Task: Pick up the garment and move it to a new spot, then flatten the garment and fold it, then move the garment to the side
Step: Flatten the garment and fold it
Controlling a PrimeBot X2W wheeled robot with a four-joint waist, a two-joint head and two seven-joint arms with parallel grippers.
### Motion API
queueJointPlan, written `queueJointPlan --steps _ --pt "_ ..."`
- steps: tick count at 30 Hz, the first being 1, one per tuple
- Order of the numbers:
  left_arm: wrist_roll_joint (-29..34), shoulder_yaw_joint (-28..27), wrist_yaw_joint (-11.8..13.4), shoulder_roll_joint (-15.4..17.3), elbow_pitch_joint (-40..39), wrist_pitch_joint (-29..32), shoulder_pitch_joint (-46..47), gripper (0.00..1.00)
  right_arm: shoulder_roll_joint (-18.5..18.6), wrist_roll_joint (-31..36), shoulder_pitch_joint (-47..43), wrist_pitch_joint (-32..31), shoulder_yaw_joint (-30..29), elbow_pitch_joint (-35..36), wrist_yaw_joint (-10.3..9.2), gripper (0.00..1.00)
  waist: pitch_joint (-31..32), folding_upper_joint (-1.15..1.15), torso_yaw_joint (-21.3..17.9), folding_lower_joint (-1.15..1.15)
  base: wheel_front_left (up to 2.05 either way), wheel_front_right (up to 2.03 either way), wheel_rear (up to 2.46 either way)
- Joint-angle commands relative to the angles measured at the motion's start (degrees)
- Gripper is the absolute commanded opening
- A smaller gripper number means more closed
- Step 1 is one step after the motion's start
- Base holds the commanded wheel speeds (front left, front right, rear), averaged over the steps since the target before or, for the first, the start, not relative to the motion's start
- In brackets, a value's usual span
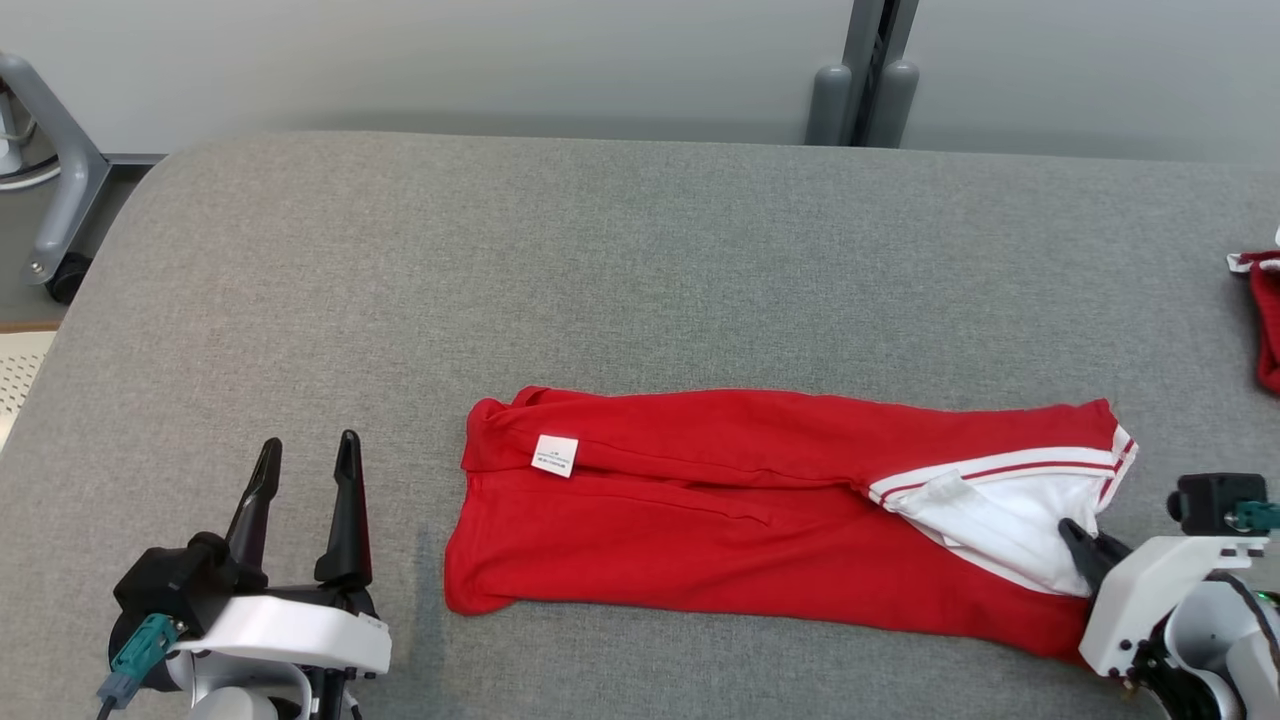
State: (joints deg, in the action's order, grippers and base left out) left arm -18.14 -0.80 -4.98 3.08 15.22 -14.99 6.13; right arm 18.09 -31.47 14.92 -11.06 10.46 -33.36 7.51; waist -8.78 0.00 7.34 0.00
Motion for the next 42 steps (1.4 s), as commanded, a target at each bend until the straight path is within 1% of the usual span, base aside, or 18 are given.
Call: queueJointPlan --steps 1,4,9,10,14,17,19,22,27,33,37,42 --pt "0.5 -0.5 -0.3 0.1 -0.2 -0.2 -0.6 1.00 -0.4 -0.4 -0.1 -0.3 0.9 -1.4 -0.03 0.00 0.2 0.00 -0.1 0.00 0.00 0.00 0.00" --pt "1.0 -1.1 -0.4 0.0 -0.3 -0.2 -1.0 1.00 0.6 -1.2 1.3 1.2 1.0 -2.3 -0.04 0.00 0.6 0.00 -0.4 0.00 0.00 0.00 0.00" --pt "1.2 -1.8 -0.7 0.0 -0.2 -0.2 -1.7 1.00 4.8 -1.0 2.5 4.3 -1.1 -3.9 -0.08 0.00 1.8 0.00 -0.9 0.00 0.00 0.00 0.00" --pt "1.2 -1.8 -0.7 0.0 -0.2 -0.2 -1.7 1.00 4.8 -1.0 2.5 4.3 -1.1 -3.9 -0.08 0.00 1.8 0.00 -0.9 0.00 0.00 0.00 0.00" --pt "0.5 -1.7 -0.5 -0.1 -0.1 -0.2 -2.3 1.00 8.7 -0.3 1.7 5.3 -3.0 -4.5 -0.07 0.00 2.7 0.00 -1.4 0.00 0.00 0.00 0.00" --pt "0.3 -1.7 -0.3 -0.1 -0.2 -0.2 -2.5 1.00 10.0 -0.6 1.1 4.9 -3.4 -3.7 -0.03 0.00 3.2 0.00 -2.0 0.00 0.00 0.00 0.00" --pt "0.1 -1.7 -0.2 -0.1 -0.1 -0.2 -3.1 1.00 10.1 -0.7 1.4 5.0 -3.0 -2.0 -0.03 0.00 3.5 0.00 -2.6 0.00 0.00 0.00 0.00" --pt "-0.1 -1.9 0.0 -0.1 0.0 -0.2 -3.5 1.00 8.9 -1.1 1.6 4.6 -1.2 2.2 -0.02 0.00 3.9 0.00 -3.5 0.00 0.00 0.00 0.00" --pt "-0.3 -1.7 0.0 -0.1 0.1 -0.2 -3.7 1.00 6.7 -1.6 0.4 2.6 2.2 12.3 -0.02 0.00 4.5 0.00 -4.3 0.00 0.00 0.00 0.00" --pt "-0.6 -0.9 -0.1 -0.1 0.7 -0.2 -2.9 1.00 3.2 -1.1 -1.1 -1.2 6.9 22.8 -0.01 0.00 5.3 0.00 -4.0 0.00 0.00 0.00 0.00" --pt "-1.0 -0.5 -0.1 -0.1 0.9 -0.2 -2.7 1.00 0.2 -1.0 -1.4 -2.8 9.4 26.6 -0.01 0.00 5.6 0.00 -2.7 0.00 0.00 0.00 0.00" --pt "-1.4 0.7 -0.3 -0.1 1.4 -0.2 -1.9 1.00 -3.8 -0.2 0.1 -3.4 12.1 26.4 -0.01 0.00 5.5 0.00 -0.3 0.00 0.00 0.00 0.00"
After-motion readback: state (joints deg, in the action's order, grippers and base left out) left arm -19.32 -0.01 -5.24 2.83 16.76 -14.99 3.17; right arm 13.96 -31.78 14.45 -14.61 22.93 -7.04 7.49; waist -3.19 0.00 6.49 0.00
